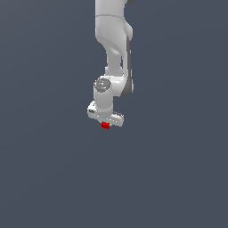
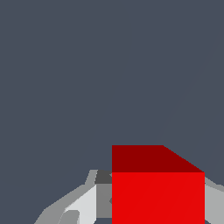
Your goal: Pick up the red cube and move it to a goal position.
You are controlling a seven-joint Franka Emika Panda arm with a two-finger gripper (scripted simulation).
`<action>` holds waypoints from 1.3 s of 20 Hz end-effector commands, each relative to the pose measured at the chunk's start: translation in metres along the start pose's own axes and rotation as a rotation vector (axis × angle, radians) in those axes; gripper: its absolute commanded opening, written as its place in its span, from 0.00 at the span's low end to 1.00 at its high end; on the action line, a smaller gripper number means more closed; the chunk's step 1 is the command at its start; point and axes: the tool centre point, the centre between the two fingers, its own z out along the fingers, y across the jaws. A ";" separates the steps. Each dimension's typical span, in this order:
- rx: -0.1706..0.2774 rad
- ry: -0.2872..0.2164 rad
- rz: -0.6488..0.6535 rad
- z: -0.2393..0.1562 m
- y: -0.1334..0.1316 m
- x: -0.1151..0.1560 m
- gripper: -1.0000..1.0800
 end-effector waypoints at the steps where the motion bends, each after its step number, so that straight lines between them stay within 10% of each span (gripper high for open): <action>1: 0.000 0.001 0.000 -0.010 -0.004 0.000 0.00; 26: -0.001 0.002 0.001 -0.243 -0.077 0.003 0.00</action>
